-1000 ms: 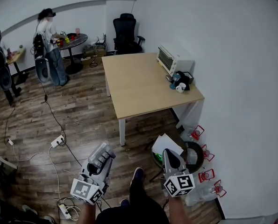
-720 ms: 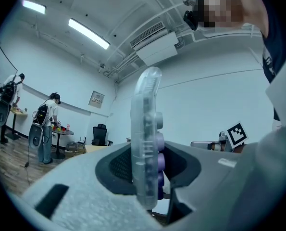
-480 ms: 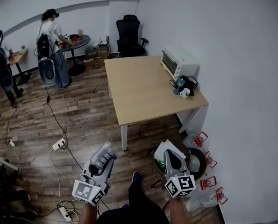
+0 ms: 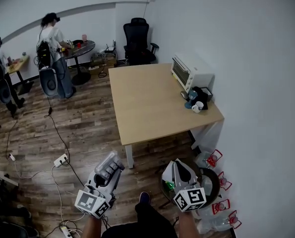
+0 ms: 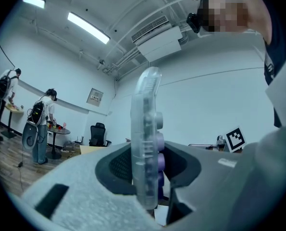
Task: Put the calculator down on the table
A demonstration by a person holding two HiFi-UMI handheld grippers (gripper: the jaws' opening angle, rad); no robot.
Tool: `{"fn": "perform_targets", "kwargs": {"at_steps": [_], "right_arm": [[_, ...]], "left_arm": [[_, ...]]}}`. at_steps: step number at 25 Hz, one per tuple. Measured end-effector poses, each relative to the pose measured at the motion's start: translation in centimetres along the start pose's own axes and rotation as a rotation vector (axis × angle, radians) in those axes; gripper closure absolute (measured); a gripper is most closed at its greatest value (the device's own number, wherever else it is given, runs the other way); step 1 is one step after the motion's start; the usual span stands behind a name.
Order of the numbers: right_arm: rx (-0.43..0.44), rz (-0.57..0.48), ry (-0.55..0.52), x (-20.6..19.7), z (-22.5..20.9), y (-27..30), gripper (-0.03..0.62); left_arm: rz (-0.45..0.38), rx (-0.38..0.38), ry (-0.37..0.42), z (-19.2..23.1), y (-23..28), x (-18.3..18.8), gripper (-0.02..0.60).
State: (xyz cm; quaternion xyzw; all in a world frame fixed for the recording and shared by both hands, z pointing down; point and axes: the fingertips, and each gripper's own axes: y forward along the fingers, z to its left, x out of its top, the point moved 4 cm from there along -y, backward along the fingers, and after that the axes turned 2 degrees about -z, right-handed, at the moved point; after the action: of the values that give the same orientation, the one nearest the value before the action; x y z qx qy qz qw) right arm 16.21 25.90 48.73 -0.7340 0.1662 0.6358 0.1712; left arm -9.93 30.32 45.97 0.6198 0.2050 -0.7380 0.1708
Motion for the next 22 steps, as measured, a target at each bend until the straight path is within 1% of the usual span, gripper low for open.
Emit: {"fn": "perform_targets", "kwargs": {"at_steps": [3,9,12,14,19,22], "right_arm": [[0.016,0.016,0.004,0.2,-3.1,3.0,0.583],[0.046,0.011,0.016,2.3,-8.3,9.4,0.583],[0.075,0.005,0.007,3.1,-9.5,12.4,0.583],[0.09,0.006,0.011,3.2,-10.0,13.9,0.583],[0.114,0.034,0.023,2.2,-10.7,17.0,0.583],[0.116,0.043,0.032,1.6,-10.7,19.1,0.583]], "left_arm": [[0.006,0.002,-0.001,0.7,4.1,0.2,0.451],[-0.001,0.013,0.013,2.4,12.3,2.6,0.451],[-0.011,0.01,-0.008,3.0,15.3,2.9,0.451],[-0.008,0.015,-0.004,3.4,16.5,2.7,0.451],[0.021,0.041,-0.017,5.4,18.9,0.8,0.451],[0.029,0.052,-0.017,7.3,19.8,0.4,0.451]]}}
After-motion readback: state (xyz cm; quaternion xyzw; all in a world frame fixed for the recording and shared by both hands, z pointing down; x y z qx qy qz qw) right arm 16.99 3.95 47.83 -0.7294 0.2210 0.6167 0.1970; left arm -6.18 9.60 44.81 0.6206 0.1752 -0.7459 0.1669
